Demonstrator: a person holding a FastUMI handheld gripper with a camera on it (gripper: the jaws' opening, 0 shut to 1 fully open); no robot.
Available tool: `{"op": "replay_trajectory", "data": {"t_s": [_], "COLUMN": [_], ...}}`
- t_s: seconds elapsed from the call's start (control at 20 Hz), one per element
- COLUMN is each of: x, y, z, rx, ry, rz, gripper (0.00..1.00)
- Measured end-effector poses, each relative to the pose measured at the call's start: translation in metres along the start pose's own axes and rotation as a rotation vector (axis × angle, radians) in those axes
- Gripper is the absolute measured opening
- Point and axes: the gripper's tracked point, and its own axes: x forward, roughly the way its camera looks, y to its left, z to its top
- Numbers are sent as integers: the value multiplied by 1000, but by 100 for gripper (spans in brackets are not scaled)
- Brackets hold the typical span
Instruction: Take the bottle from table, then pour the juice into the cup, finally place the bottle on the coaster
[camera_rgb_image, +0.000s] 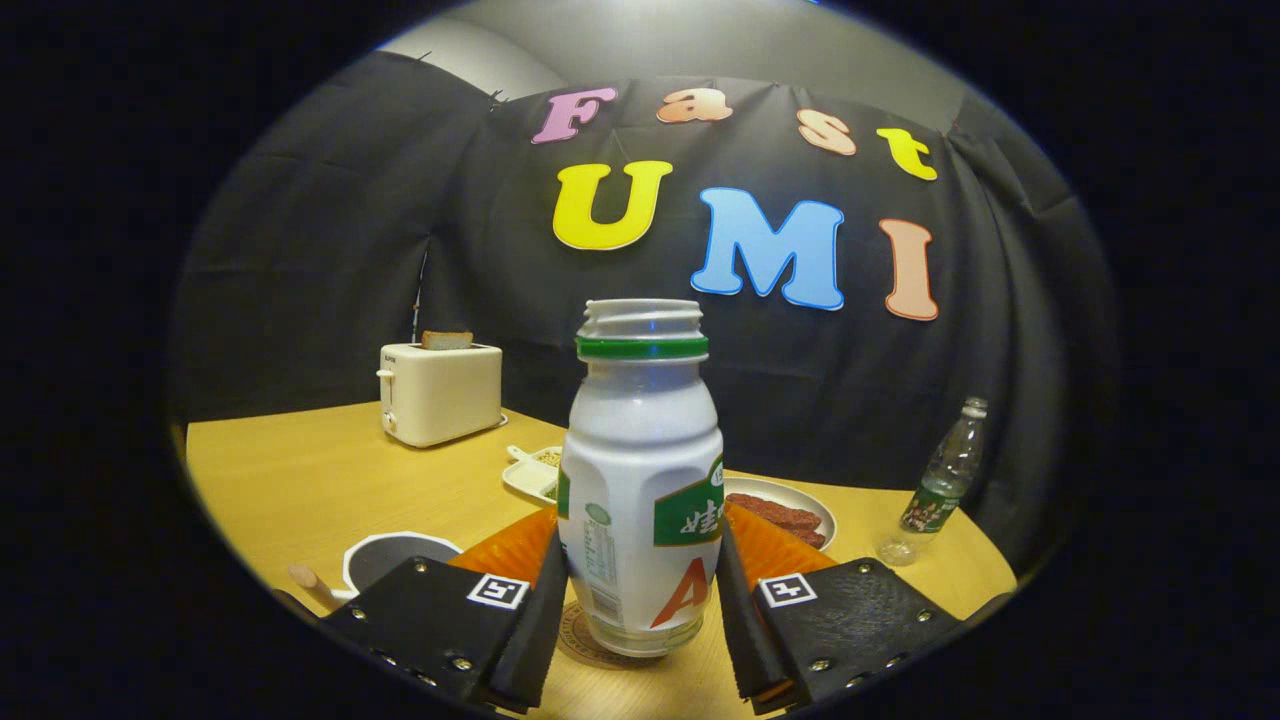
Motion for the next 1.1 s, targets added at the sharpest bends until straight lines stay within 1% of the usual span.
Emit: {"op": "replay_trajectory", "data": {"t_s": [0.45,0.6,0.85,1.1], "x": [19,21,17,16], "y": [4,1,-5,-1], "z": [-35,-43,-39,-40], "rx": [122,110,160,140], "ry": [39,55,12,-11], "rz": [43,42,40,30], "gripper": [69,69,69,69]}}
